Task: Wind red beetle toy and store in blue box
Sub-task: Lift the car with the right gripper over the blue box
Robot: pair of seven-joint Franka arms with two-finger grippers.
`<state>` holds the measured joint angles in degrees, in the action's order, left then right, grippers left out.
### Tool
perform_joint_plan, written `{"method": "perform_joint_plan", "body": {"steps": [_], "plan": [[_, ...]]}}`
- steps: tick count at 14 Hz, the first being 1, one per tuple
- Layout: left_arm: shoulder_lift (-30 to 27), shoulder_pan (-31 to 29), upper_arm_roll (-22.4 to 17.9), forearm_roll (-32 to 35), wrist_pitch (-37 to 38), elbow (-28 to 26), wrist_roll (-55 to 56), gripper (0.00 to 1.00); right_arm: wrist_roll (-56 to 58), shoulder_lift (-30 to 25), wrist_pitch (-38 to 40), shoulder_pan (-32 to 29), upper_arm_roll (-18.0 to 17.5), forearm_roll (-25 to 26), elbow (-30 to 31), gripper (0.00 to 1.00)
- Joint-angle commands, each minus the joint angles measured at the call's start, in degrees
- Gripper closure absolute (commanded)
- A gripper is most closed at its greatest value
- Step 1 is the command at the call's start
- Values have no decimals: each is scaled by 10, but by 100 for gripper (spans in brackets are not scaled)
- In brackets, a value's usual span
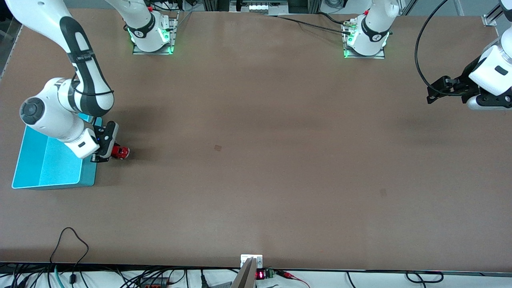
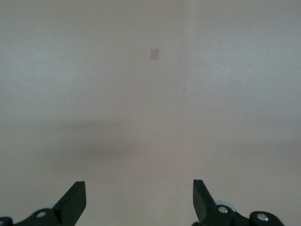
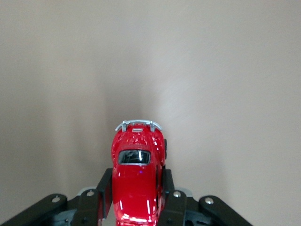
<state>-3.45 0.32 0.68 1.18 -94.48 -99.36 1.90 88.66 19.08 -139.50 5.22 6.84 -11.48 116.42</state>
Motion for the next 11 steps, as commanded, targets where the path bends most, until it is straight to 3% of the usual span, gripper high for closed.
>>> {"method": "perform_joint_plan", "body": {"steps": [1, 5, 7, 11], "plan": [[2, 0, -1, -6, 11, 15, -9, 0, -116, -26, 5, 7, 4, -54, -11, 90], [1, 1, 0, -6, 11, 15, -3, 0, -386, -29, 5, 1, 40, -67, -22, 91], [2, 2, 0, -1, 11, 22, -4, 0, -436, -26, 15, -1, 70, -49, -30, 100], [6, 3, 0, 0, 9, 30, -4, 0, -586, -5, 62, -13, 102, -24, -74, 100]]}}
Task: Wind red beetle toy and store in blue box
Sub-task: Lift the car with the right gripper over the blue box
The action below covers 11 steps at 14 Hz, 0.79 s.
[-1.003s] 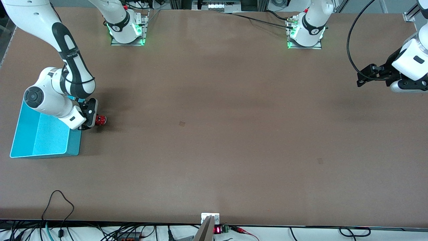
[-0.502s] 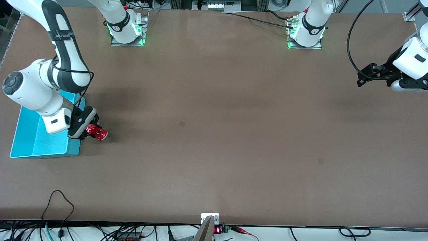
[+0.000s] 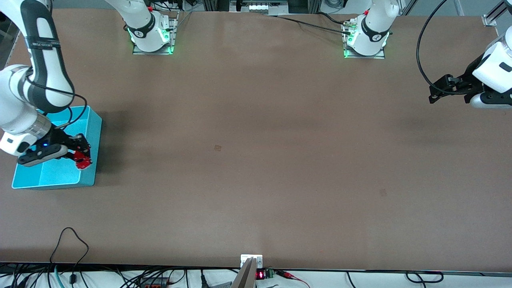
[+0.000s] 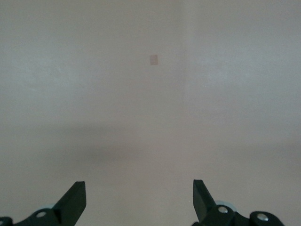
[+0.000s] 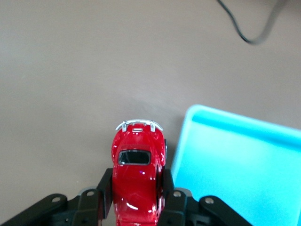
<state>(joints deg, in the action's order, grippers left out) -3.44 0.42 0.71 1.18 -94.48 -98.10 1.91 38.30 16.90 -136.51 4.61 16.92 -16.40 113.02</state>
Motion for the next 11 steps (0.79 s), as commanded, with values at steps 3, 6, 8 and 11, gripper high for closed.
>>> {"method": "perform_joint_plan", "body": {"steps": [3, 6, 8, 11], "plan": [[12, 4, 0, 0, 9, 28, -4, 0, -145, 44, 78, -44, 1, 86, -76, 100], [11, 5, 1, 0, 9, 30, -6, 0, -140, 71, 83, -82, 0, 86, -84, 100], [11, 4, 9, 0, 10, 30, -6, 0, -147, 97, 85, -81, 0, 90, -86, 100], [11, 4, 10, 0, 11, 30, -4, 0, -162, 142, 85, -87, 0, 87, -98, 100]]}}
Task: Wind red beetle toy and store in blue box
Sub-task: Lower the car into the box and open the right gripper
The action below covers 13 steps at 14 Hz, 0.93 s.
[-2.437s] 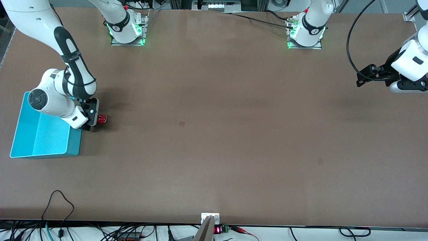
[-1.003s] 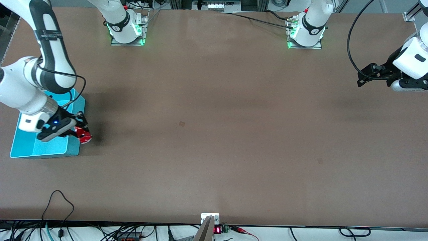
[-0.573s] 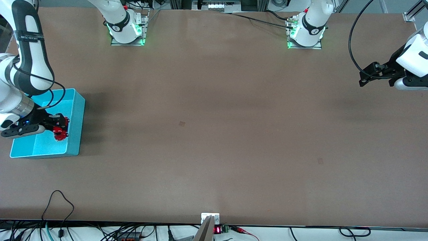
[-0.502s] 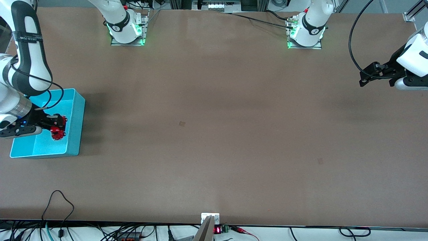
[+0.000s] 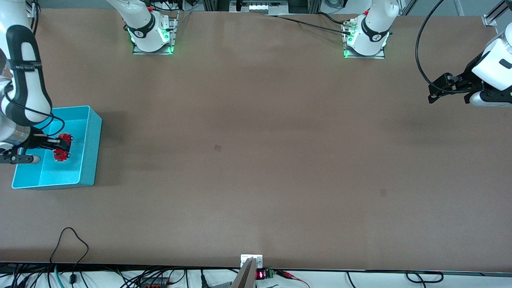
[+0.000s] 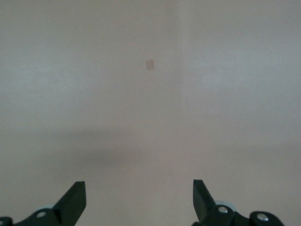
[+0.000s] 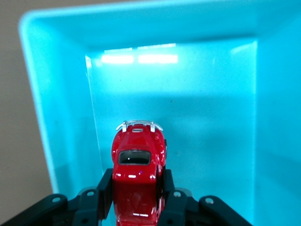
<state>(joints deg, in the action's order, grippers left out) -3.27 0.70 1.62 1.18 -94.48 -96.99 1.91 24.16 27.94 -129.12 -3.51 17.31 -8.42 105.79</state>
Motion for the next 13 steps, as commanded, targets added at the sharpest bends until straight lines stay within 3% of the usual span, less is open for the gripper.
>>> {"method": "perform_joint_plan", "body": {"steps": [1, 6, 7, 8, 9, 10, 11, 13], "plan": [[8, 1, 1, 0, 11, 19, -3, 0, -20, 39, 9, -12, -4, 7, -25, 100], [8, 0, 1, 0, 11, 19, -3, 0, -18, 69, -54, -12, -4, 4, -22, 99], [8, 0, 2, -1, 11, 19, -3, 0, -22, 73, -58, -16, -4, 2, -22, 94], [9, 0, 2, -1, 11, 19, -3, 0, -22, 77, -61, -16, -4, -7, -22, 82], [8, 0, 2, -1, 11, 19, -3, 0, -17, 83, -71, -16, -4, -23, -22, 60], [8, 0, 2, -1, 11, 19, -3, 0, -15, 83, -77, -16, -4, -30, -20, 17], [8, 0, 2, -1, 12, 19, -3, 0, -4, 78, -75, -17, -4, -30, -20, 0], [8, 0, 2, -1, 22, 20, -3, 0, -5, 64, -68, -13, -4, -35, -23, 0]]}}
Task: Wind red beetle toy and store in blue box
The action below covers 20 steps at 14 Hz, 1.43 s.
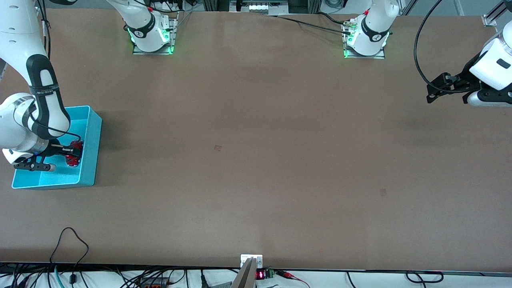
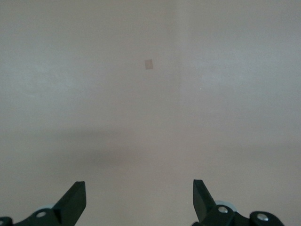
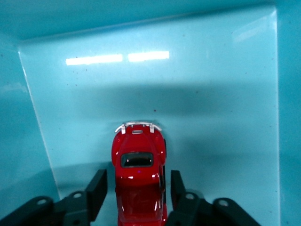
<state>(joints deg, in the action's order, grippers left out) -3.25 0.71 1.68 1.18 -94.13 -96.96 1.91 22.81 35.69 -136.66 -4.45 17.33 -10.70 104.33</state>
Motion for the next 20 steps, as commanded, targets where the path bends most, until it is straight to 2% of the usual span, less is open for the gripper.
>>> {"method": "perform_joint_plan", "body": {"steps": [1, 3, 8, 10, 13, 15, 16, 20], "plan": [[8, 0, 2, -1, 18, 20, -3, 0, 8, -21, 17, -2, -5, -14, -12, 0], [8, 0, 2, -1, 18, 20, -3, 0, 7, -38, 58, 9, -5, -13, -35, 0], [8, 0, 2, -1, 18, 20, -3, 0, -33, -90, 232, 26, -7, -3, -131, 0], [8, 0, 2, -1, 18, 20, -3, 0, -57, -125, 258, 51, -5, 0, -140, 0], [8, 0, 2, -1, 18, 20, -3, 0, -170, -174, 294, 112, -8, 24, -140, 0], [8, 0, 2, -1, 18, 20, -3, 0, -214, -203, 331, 124, -12, 25, -141, 0], [8, 0, 2, -1, 18, 20, -3, 0, -217, -219, 353, 122, -18, 24, -142, 0], [8, 0, 2, -1, 18, 20, -3, 0, -217, -272, 444, 40, -96, 38, -176, 0]]}}
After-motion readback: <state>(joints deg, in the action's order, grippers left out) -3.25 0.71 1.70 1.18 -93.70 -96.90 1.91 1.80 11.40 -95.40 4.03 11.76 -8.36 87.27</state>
